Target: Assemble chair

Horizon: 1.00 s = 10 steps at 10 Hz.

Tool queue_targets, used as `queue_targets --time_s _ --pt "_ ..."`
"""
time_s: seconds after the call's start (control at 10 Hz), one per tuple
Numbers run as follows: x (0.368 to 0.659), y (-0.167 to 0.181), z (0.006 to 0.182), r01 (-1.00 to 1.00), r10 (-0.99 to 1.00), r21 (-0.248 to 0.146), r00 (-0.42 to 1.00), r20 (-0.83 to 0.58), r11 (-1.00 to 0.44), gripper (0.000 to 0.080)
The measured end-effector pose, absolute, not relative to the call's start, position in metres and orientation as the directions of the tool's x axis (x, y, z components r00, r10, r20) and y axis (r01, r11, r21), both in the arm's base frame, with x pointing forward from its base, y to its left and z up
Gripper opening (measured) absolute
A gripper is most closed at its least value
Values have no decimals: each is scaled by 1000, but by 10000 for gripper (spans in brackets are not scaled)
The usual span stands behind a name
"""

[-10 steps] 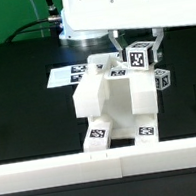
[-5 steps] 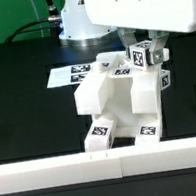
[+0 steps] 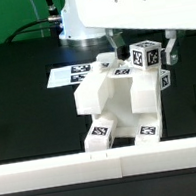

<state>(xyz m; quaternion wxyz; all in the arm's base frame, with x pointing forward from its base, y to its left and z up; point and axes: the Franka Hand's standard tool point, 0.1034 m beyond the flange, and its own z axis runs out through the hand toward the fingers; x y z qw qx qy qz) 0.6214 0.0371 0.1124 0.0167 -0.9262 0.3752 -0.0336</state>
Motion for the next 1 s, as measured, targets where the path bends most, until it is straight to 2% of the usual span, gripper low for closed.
queue_targets --time_s 0.5,1.0 --pt "621 40 112 -344 -346 -32 936 69 -938 649" --pt "621 39 113 65 66 19 995 74 -998 649"
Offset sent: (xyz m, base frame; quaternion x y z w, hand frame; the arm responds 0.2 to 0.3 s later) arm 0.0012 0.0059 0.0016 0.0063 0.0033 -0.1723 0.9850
